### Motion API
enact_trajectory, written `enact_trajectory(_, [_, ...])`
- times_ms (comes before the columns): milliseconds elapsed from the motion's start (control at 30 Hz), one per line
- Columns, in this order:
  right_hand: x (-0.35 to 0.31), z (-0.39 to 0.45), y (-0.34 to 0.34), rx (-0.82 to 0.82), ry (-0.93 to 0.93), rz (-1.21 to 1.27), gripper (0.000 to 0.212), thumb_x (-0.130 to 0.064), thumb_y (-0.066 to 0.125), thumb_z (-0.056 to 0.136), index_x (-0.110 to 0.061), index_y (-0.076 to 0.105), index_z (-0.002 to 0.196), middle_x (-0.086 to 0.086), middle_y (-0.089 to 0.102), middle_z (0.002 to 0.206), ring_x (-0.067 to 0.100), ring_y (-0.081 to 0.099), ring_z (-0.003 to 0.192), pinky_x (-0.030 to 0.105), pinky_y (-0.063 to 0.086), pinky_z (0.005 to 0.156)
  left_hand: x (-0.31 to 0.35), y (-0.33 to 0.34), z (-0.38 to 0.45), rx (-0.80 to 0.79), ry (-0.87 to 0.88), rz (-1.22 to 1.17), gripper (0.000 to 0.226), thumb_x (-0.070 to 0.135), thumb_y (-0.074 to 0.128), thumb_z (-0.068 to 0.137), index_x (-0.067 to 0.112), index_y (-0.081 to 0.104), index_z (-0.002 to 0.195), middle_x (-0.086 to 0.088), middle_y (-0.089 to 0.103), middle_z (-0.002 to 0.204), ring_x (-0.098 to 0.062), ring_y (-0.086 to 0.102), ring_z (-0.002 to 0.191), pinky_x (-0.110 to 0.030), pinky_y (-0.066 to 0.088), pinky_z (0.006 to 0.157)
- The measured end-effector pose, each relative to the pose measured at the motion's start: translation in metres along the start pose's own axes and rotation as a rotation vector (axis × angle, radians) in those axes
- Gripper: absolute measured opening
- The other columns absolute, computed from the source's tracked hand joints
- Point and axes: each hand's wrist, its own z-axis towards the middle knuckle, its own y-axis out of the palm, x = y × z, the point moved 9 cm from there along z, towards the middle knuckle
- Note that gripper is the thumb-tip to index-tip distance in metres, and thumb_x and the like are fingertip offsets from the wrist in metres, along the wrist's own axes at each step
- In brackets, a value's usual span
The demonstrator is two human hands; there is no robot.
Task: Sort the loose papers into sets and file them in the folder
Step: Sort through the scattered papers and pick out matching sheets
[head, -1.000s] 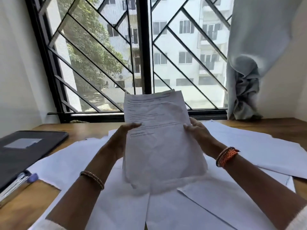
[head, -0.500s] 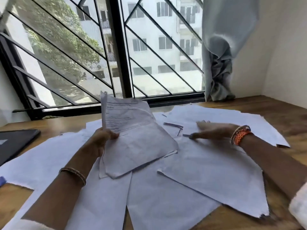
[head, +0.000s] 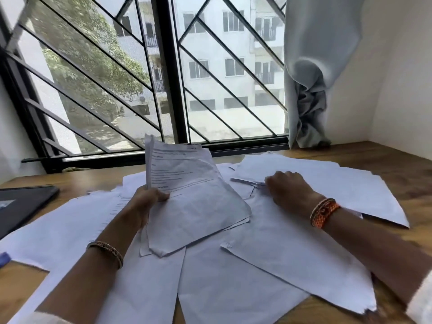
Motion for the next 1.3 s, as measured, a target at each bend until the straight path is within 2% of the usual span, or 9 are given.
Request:
enact_trajectory(133, [-0.006,-0.008,-0.082,0.323,0.06,0.113,0.015,-0.01,0.052,0.086,-0.013,0.064,0.094,0.016,0.067,0.091,0.037,0.065,0.085,0.032,0.037,0.062,0.005,0.003,-0.001,0.02,0.029,-0.037,0.033,-0.011,0.058,0.083,0.006,0.059,0.111,-0.012,0.062,0.095,-0.021,0.056,0.074,-0.028,0.044,0.064])
enact_trajectory(200, [-0.003,-0.014,-0.133,0.466,0.089,0.315,0.013,-0.015,0.054,0.086,-0.018,0.066,0.09,0.012,0.068,0.085,0.035,0.065,0.08,0.032,0.04,0.062,0.006,-0.003,0.001,0.069,0.049,-0.074,0.034,-0.009,0.058,0.084,0.006,0.058,0.115,-0.012,0.061,0.099,-0.026,0.056,0.083,-0.031,0.045,0.073])
enact_trajectory(333, [0.014,-0.01,-0.22,0.563,-0.04,1.047,0.024,-0.006,0.054,0.089,-0.022,0.064,0.074,-0.003,0.063,0.065,0.013,0.06,0.045,0.02,0.043,0.037,0.012,-0.014,0.005,0.123,0.114,-0.149,0.035,0.001,0.061,0.088,0.005,0.056,0.122,-0.015,0.06,0.116,-0.032,0.055,0.101,-0.042,0.048,0.09])
enact_trajectory(467, [0.034,0.038,-0.219,0.607,0.021,1.092,0.017,-0.013,0.059,0.092,-0.018,0.065,0.077,-0.004,0.061,0.062,0.0,0.054,0.037,0.011,0.036,0.033,0.028,-0.01,-0.002,0.067,0.219,-0.197,0.023,0.005,0.062,0.088,0.01,0.059,0.11,-0.015,0.063,0.113,-0.033,0.058,0.105,-0.043,0.049,0.093])
enact_trajectory(633, [0.033,0.101,-0.136,0.481,0.117,0.994,0.014,-0.019,0.061,0.092,-0.011,0.073,0.091,-0.001,0.062,0.075,0.006,0.055,0.068,0.005,0.036,0.05,0.041,0.002,-0.012,-0.036,0.282,-0.217,0.01,0.014,0.059,0.091,0.021,0.059,0.098,-0.007,0.064,0.103,-0.02,0.06,0.089,-0.031,0.05,0.068])
enact_trajectory(767, [0.032,0.12,-0.082,0.388,0.21,1.215,0.011,-0.02,0.064,0.09,-0.017,0.071,0.083,0.007,0.069,0.086,0.018,0.059,0.078,0.039,0.052,0.075,0.048,0.004,-0.02,-0.071,0.288,-0.302,0.013,0.019,0.061,0.088,0.017,0.063,0.101,-0.007,0.07,0.099,-0.023,0.067,0.085,-0.035,0.059,0.066])
enact_trajectory(967, [0.003,0.111,-0.042,0.115,0.29,1.43,0.012,-0.026,0.065,0.09,-0.017,0.066,0.083,0.001,0.059,0.074,0.011,0.052,0.062,0.018,0.043,0.05,0.046,0.012,-0.026,-0.073,0.296,-0.277,0.022,0.001,0.071,0.079,0.006,0.068,0.1,0.001,0.074,0.081,-0.012,0.07,0.071,-0.026,0.059,0.066])
enact_trajectory(1133, [-0.005,0.087,-0.031,-0.158,0.221,1.588,0.025,-0.036,0.071,0.083,-0.013,0.069,0.092,0.005,0.068,0.087,0.02,0.064,0.077,0.032,0.051,0.075,0.045,-0.005,-0.018,0.031,0.319,-0.331,0.023,-0.002,0.072,0.077,0.009,0.066,0.097,-0.001,0.072,0.09,-0.017,0.07,0.079,-0.03,0.059,0.069])
enact_trajectory(1300, [-0.013,0.057,-0.023,-0.342,0.074,1.498,0.044,-0.039,0.076,0.067,-0.014,0.072,0.103,0.002,0.074,0.097,0.013,0.069,0.083,0.029,0.051,0.077,0.052,-0.019,-0.018,0.135,0.391,-0.437,0.023,-0.007,0.068,0.079,0.014,0.064,0.089,0.004,0.071,0.085,-0.009,0.069,0.069,-0.03,0.06,0.068])
